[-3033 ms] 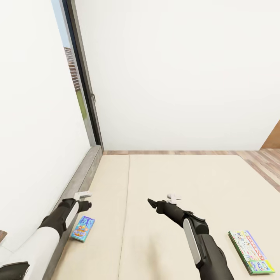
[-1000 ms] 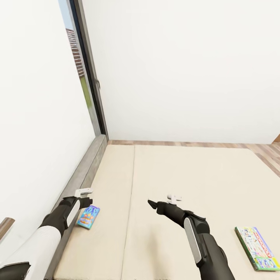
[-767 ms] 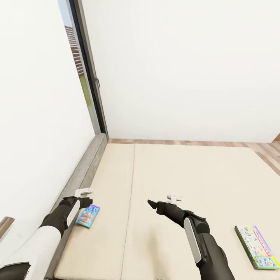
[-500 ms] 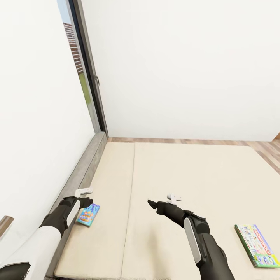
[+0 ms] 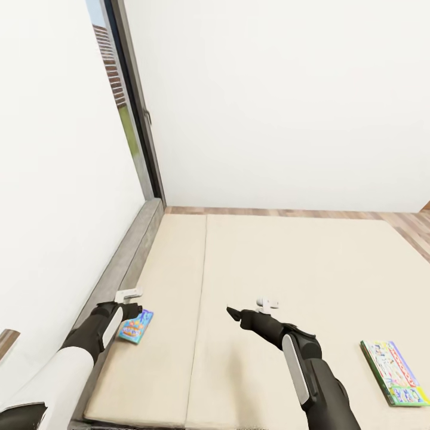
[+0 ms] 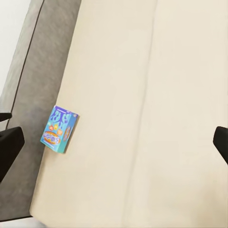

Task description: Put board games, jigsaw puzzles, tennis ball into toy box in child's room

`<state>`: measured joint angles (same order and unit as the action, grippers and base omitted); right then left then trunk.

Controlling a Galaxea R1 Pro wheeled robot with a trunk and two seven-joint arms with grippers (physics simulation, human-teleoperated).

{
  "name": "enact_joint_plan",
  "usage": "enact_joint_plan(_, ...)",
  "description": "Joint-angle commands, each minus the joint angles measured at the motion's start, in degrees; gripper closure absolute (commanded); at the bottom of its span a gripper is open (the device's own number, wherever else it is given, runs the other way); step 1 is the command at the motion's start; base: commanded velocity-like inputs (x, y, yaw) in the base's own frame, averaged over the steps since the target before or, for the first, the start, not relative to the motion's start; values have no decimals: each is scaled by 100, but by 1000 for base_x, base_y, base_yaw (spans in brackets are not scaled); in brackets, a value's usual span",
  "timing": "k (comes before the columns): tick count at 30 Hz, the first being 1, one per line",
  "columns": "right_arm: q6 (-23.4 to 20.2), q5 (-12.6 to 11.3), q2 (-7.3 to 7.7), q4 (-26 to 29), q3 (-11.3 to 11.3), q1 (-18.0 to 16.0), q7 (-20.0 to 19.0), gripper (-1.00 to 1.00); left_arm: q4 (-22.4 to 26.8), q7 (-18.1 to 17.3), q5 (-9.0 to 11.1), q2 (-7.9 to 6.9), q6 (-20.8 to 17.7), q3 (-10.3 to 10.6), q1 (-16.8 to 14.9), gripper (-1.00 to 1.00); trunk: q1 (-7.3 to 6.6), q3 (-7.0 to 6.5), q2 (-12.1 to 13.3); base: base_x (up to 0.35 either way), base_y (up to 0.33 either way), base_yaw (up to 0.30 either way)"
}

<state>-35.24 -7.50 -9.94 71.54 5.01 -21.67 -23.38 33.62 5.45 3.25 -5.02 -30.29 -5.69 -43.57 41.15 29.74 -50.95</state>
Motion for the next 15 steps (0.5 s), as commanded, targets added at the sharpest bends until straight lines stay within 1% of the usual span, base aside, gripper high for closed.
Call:
enact_joint_plan(1, -46, -41, -6, 4, 17, -4, -9, -100, 8, 26, 36, 1, -30, -2, -2, -100, 0, 16, -5, 0, 0, 0)
enact_joint_plan(15, -25, -50, -6, -30, 29, -10, -16, -100, 7, 26, 36, 6, 32, 0, -2, -100, 0, 148, -5, 0, 0, -3)
